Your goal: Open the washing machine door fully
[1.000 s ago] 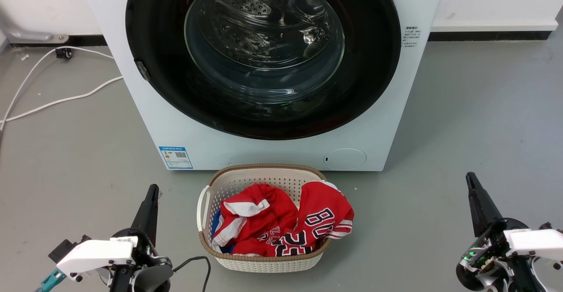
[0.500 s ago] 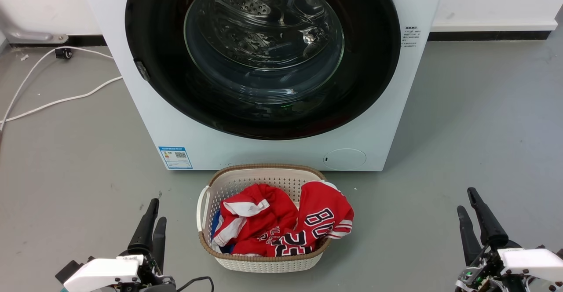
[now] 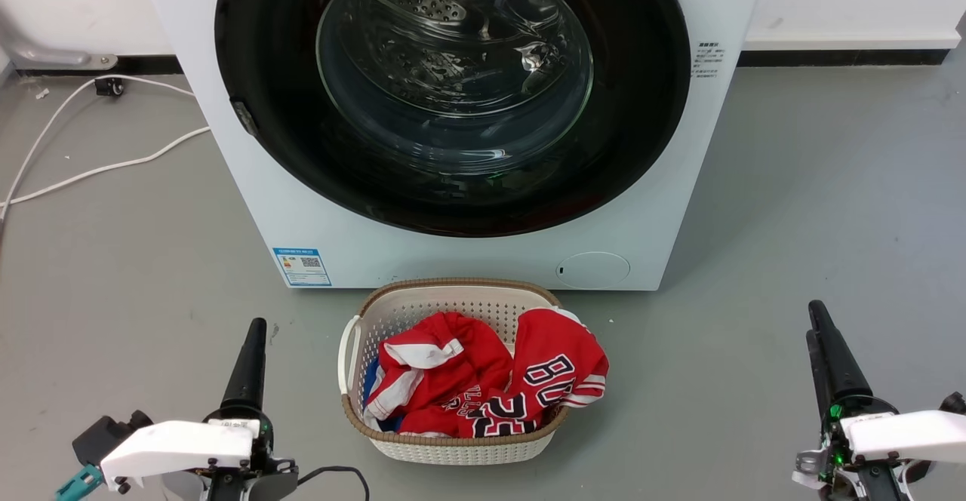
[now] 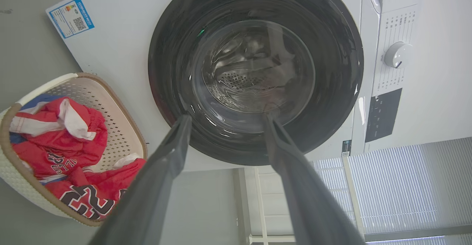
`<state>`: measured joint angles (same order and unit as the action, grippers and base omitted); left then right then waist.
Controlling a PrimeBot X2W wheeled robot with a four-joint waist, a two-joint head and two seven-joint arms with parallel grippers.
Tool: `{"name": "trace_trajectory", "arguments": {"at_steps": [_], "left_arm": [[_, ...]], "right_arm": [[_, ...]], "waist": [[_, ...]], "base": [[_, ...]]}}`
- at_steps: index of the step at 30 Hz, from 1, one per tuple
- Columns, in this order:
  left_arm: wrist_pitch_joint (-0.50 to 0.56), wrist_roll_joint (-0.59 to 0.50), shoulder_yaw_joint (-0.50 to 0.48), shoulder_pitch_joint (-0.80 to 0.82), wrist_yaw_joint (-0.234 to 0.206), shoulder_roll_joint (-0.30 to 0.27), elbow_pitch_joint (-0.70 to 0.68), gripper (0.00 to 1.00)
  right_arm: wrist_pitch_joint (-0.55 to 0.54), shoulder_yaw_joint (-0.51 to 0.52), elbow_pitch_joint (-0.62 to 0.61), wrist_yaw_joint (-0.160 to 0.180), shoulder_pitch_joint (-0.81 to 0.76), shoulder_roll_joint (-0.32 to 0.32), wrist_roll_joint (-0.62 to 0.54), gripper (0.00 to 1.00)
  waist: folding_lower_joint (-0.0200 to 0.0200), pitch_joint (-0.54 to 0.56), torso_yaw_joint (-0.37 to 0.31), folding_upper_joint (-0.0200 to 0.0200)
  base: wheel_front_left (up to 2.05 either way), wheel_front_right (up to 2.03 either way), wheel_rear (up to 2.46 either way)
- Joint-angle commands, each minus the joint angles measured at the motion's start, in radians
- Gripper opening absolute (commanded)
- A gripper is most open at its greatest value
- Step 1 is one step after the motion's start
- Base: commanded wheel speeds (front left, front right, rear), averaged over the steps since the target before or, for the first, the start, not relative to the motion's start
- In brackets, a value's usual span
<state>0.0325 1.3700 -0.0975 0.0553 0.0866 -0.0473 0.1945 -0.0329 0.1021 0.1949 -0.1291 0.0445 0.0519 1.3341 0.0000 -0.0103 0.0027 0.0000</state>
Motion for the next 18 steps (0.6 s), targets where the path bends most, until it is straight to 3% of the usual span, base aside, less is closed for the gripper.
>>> {"name": "trace_trajectory", "arguments": {"at_steps": [1, 3, 4, 18], "left_arm": [[-0.009, -0.04, 0.006, 0.017, -0.006, -0.002, -0.031, 1.0], [-0.018, -0.091, 0.016, 0.016, -0.015, -0.002, -0.045, 1.0], [-0.03, -0.17, 0.031, 0.013, -0.031, -0.002, -0.063, 1.0], [-0.084, -0.491, 0.114, 0.0, -0.132, -0.026, -0.093, 1.0]], "right_arm": [[0.011, -0.001, -0.028, -0.002, 0.007, 0.002, -0.035, 1.0], [0.02, -0.01, -0.047, -0.002, 0.006, 0.002, -0.095, 1.0], [0.032, -0.026, -0.071, -0.002, 0.001, 0.002, -0.177, 1.0], [0.086, -0.064, -0.11, -0.002, -0.029, 0.001, -0.513, 1.0]], "waist": [[0.0, 0.0, 0.0, 0.0], [0.0, -0.001, 0.001, 0.0], [0.0, -0.002, 0.001, 0.0], [0.0, -0.004, 0.003, 0.0]], "base": [[0.0, 0.0, 0.0], [0.0, 0.0, 0.0], [0.0, 0.0, 0.0], [0.0, 0.0, 0.0]]}}
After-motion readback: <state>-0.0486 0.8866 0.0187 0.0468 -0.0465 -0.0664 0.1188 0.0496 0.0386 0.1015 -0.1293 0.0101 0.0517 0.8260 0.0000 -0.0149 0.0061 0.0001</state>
